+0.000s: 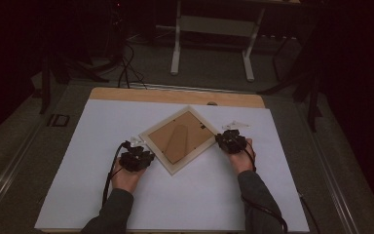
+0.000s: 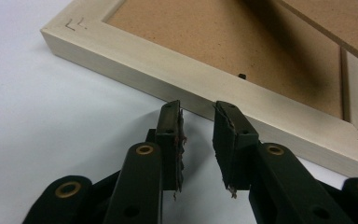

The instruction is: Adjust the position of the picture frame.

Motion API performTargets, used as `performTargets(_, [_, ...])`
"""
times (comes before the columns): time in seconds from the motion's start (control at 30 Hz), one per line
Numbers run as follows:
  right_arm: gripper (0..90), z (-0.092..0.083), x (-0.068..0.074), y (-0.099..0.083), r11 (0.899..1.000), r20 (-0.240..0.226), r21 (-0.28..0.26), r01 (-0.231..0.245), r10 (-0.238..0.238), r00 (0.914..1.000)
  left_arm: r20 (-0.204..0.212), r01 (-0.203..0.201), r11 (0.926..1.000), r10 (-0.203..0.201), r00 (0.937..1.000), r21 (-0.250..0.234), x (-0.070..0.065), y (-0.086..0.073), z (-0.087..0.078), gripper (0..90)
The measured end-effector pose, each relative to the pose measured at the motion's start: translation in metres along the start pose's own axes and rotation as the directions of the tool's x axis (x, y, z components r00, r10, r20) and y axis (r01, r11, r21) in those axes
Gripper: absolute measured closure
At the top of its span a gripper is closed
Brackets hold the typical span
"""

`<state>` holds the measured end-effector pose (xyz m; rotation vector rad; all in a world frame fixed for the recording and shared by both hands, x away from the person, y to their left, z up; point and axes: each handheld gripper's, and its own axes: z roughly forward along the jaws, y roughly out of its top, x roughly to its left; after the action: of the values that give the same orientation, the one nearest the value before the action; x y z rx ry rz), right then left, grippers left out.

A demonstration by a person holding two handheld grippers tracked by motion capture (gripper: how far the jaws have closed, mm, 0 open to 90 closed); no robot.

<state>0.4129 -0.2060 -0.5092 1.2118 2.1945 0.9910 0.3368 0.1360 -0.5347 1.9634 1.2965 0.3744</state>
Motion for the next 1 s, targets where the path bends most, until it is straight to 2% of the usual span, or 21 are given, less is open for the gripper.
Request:
performTargets(0.1, [89.6,0.003,-0.004,0.002,1.0,0.029,-0.003,-0.013,0.013,0.9995,-0.001,-0.003,1.0,0.003,1.0,0.003,0.0,0.0,0.0,72.1])
performTargets(0.3, [89.7,0.011,-0.014,0.006,0.999,0.076,0.004,-0.05,0.05,0.9959,-0.005,0.009,0.9999,-0.009,0.9999,0.009,0.0,0.0,0.0,72.3])
performTargets(0.5, [89.7,0.017,-0.022,0.006,0.995,0.087,0.014,-0.103,0.102,0.991,-0.006,0.008,0.9998,-0.008,0.9999,0.017,-0.001,-0.001,0.0,72.6])
performTargets(0.63, [89.8,0.022,-0.031,0.005,0.986,0.084,0.016,-0.167,0.165,0.9828,-0.013,0.001,0.9998,-0.001,0.9999,0.019,-0.003,-0.001,0.0,73.5])
performTargets(0.7, [89.7,0.024,-0.033,0.004,0.983,0.09,0.022,-0.18,0.178,0.9799,-0.02,-0.011,0.9998,0.011,0.9997,0.018,-0.005,-0.001,0.001,74.8])
performTargets(0.87, [89.7,0.033,-0.034,0.0,0.981,0.086,0.067,-0.184,0.178,0.9803,-0.018,-0.019,0.9995,0.02,0.9996,0.023,-0.006,-0.001,0.001,80.4])
performTargets(1.0, [89.8,0.035,-0.035,0.001,0.981,0.081,0.073,-0.179,0.173,0.9816,-0.023,-0.02,0.9996,0.02,0.9995,0.021,-0.007,-0.001,0.002,83.9])
